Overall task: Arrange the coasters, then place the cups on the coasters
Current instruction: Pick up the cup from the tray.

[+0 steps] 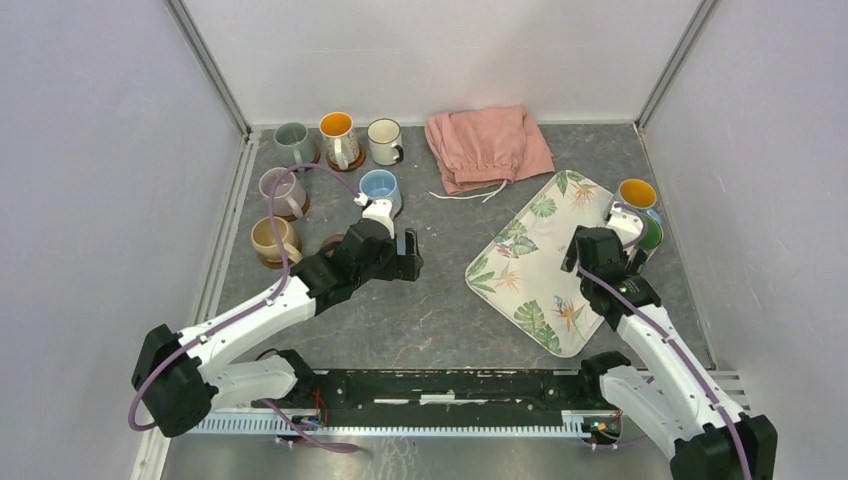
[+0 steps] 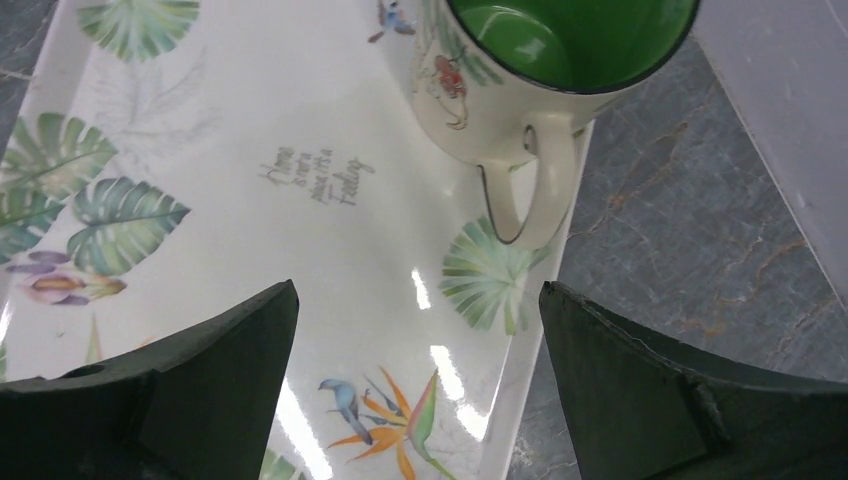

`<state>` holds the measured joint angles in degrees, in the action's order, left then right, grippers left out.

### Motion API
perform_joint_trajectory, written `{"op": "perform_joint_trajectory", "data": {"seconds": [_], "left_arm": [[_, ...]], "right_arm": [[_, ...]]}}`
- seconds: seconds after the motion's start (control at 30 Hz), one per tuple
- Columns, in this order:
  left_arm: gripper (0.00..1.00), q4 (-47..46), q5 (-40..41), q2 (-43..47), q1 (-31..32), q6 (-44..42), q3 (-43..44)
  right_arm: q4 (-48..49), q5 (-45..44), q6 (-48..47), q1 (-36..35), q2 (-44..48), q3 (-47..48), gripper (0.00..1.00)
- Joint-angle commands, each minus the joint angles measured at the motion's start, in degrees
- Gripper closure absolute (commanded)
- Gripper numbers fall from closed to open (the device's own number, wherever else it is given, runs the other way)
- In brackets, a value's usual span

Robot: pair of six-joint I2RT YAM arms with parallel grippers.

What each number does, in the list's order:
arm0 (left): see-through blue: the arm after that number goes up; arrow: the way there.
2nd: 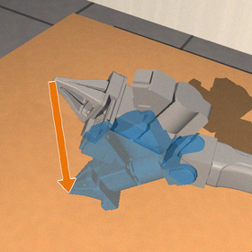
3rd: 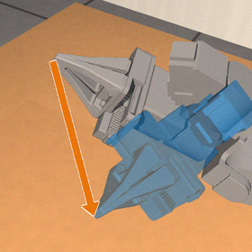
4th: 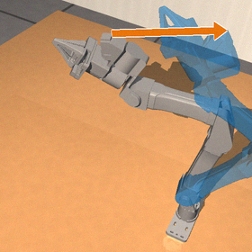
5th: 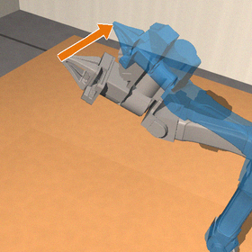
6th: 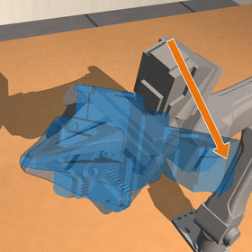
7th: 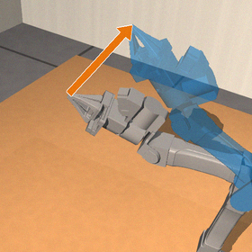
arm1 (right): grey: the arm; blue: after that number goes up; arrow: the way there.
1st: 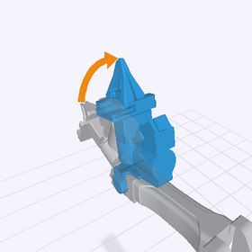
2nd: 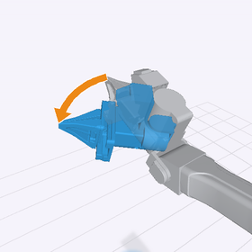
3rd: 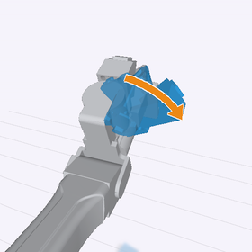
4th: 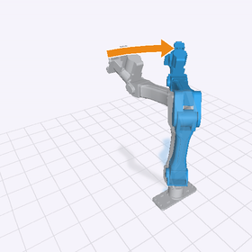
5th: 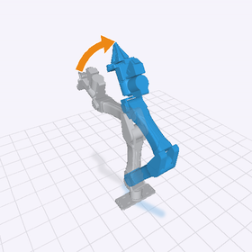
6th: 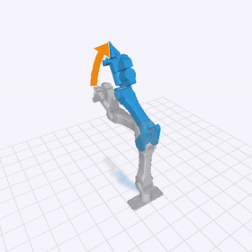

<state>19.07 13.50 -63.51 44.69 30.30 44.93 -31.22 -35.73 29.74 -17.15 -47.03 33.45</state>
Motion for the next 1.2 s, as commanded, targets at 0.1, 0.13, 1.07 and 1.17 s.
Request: {"op": "perform_joint_trajectory", "data": {"seconds": [0.1,0.13,1.07,1.17], "left_arm": [[0.00,-2.08,-2.14,0.49,0.40,-5.19,1.62],[0.00,-2.04,-2.23,0.49,0.40,-5.41,1.79],[0.00,-2.54,-4.42,0.50,0.40,-5.61,1.30],[0.00,-2.54,-4.37,0.38,0.40,-5.61,1.31]], "right_arm": [[3.38,1.64,-2.35,7.80,-0.03,-0.57,0.02],[4.25,2.15,-2.80,9.01,-0.22,-0.71,0.02],[23.58,15.54,-8.43,24.35,-13.97,-3.10,0.41],[23.40,15.76,-8.45,24.34,-13.66,-3.38,0.51]]}}
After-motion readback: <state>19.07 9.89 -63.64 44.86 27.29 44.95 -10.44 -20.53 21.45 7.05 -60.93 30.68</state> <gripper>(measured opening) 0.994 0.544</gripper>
